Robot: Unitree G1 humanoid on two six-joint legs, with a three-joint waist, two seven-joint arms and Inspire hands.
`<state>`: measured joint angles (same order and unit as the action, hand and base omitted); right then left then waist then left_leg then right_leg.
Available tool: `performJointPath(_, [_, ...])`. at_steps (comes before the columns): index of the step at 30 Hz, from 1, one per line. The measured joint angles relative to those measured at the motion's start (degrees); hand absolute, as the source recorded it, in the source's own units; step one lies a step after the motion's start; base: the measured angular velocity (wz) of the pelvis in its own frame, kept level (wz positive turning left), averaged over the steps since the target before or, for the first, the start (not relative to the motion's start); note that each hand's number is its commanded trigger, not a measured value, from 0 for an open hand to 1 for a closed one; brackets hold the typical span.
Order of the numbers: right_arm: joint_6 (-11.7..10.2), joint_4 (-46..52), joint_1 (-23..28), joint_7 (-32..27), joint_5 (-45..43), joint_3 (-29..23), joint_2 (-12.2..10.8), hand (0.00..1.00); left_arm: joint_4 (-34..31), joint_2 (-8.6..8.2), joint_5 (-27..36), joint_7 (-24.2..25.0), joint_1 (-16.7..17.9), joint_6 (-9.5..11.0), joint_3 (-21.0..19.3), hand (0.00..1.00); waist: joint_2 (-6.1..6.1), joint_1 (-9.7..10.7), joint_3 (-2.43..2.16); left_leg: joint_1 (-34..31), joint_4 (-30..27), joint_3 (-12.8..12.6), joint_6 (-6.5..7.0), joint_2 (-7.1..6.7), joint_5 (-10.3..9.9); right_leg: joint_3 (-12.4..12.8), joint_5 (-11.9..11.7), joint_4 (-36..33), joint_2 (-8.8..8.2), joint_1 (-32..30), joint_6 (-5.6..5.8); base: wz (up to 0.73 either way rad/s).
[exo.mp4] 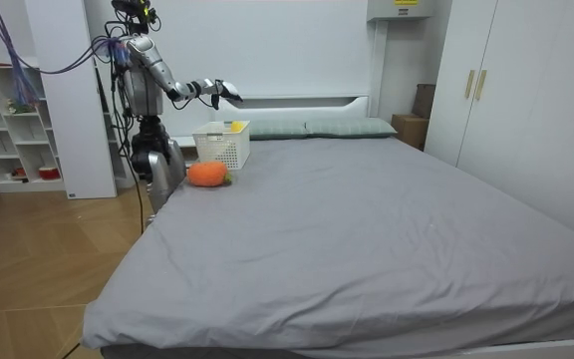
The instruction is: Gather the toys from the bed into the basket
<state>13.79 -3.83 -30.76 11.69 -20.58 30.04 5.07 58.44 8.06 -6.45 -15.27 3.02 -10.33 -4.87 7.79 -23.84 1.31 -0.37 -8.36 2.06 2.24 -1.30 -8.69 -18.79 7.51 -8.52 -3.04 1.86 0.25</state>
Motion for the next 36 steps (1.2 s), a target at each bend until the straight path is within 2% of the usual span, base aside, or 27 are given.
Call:
performJointPath(6, [-0.02,0.03,0.02,-0.49,0.40,-2.42,2.59,0.00,-0.22,-0.34,0.15,0.05,0.32,0.03,-1.51,0.00,-0.04,0.89,0.03,0.20,-0.43,0.15,0.03,-0.10,0.00,0.07,0.00,-0.01,-0.14,0.20,0.00,0.01])
performJointPath(9, [-1.48,0.34,1.69,-1.42,1.36,-5.73,5.32,0.00,-0.07,-0.36,0.23,-0.39,1.60,0.27,-2.42,0.00,-0.20,2.04,0.13,0.75,-0.32,-0.42,0.08,-0.12,-0.03,0.71,0.00,-0.06,-0.18,0.51,0.00,-0.07])
performJointPath(11, [-2.41,0.92,5.15,-2.95,3.18,-9.19,7.23,0.00,-0.05,-0.24,1.28,-0.31,3.08,0.73,-2.43,0.00,-0.29,3.63,0.17,1.06,-0.31,-0.69,0.13,-0.12,-0.07,1.51,-0.01,-0.08,-0.13,0.71,0.02,-0.07])
performJointPath(15, [-3.71,1.14,11.82,-4.67,3.64,-16.06,8.67,0.00,0.19,-0.42,2.51,-0.21,4.72,1.33,-3.99,0.00,-0.81,6.60,0.19,1.54,-0.33,-1.80,0.27,0.01,-0.22,2.09,-0.09,-0.09,-0.14,0.81,0.13,-0.14])
performJointPath(17, [-4.45,3.73,17.64,-5.54,5.44,-20.83,9.45,0.00,0.81,-0.41,2.53,0.39,5.49,2.78,-5.70,0.00,-1.70,8.32,-0.12,1.98,-0.14,-2.98,0.33,0.17,-0.39,3.23,-0.10,-0.13,-0.05,0.68,0.16,-0.23])
performJointPath(18, [-4.47,4.36,18.85,-5.61,5.67,-21.44,9.98,0.00,1.10,-0.40,2.58,0.47,5.69,3.03,-6.16,0.00,-2.03,8.81,-0.21,2.10,-0.05,-3.42,0.34,0.24,-0.46,3.75,-0.11,-0.14,-0.02,0.68,0.17,-0.30])
performJointPath(20, [-4.78,4.60,21.99,-5.61,6.83,-23.45,11.05,0.00,1.26,-0.21,3.75,0.49,6.59,3.38,-6.31,0.00,-3.17,11.99,-0.71,2.41,0.17,-4.29,0.34,0.37,-0.52,4.79,-0.14,-0.17,0.08,0.44,0.19,-0.22])
performJointPath(23, [-4.81,4.53,25.34,-5.76,7.06,-25.73,11.05,0.00,1.35,-0.40,5.03,0.51,6.69,4.33,-6.31,0.00,-3.93,14.23,-1.16,2.97,0.82,-6.00,0.18,0.73,-0.56,6.57,-0.16,-0.42,0.28,0.10,0.14,-0.30])
performJointPath(26, [-4.81,4.40,26.61,-5.73,7.21,-26.48,11.04,0.00,1.35,-0.47,5.05,0.67,6.35,4.83,-6.27,0.00,-3.84,15.90,-1.17,3.30,0.85,-6.86,0.07,0.91,-0.68,7.57,-0.19,-0.56,0.56,-0.02,0.05,-0.21])
performJointPath(27, [-4.89,4.42,27.01,-5.73,7.33,-26.68,11.05,0.00,1.45,-0.52,5.07,0.78,6.21,4.37,-6.27,0.00,-3.78,16.59,-1.21,3.51,0.86,-7.24,0.09,0.92,-0.72,7.85,-0.21,-0.56,0.73,-0.01,0.03,-0.15])
performJointPath(30, [-4.97,4.38,29.16,-5.28,6.57,-26.79,10.91,0.00,2.32,-0.29,4.49,0.87,6.56,4.35,-6.26,0.00,-3.64,17.21,-1.31,4.01,0.87,-7.62,0.10,0.96,-0.82,8.55,-0.23,-0.59,1.00,0.14,0.00,-0.08])
performJointPath(32, [-4.97,3.76,31.46,-3.86,5.29,-26.43,9.97,0.00,2.21,-0.35,4.58,0.85,6.46,4.37,-6.02,0.00,-3.63,17.23,-1.33,4.10,0.78,-7.62,0.10,0.96,-0.81,8.60,-0.27,-0.67,1.02,0.18,-0.01,0.00])
performJointPath(36, [-4.87,1.98,34.28,-0.54,3.24,-24.31,8.63,0.00,2.20,-0.63,4.72,0.85,6.20,4.37,-5.41,0.00,-4.21,17.15,-0.98,4.02,0.69,-7.61,0.14,1.00,-0.87,8.61,-0.26,-1.11,0.98,0.17,0.00,0.00])
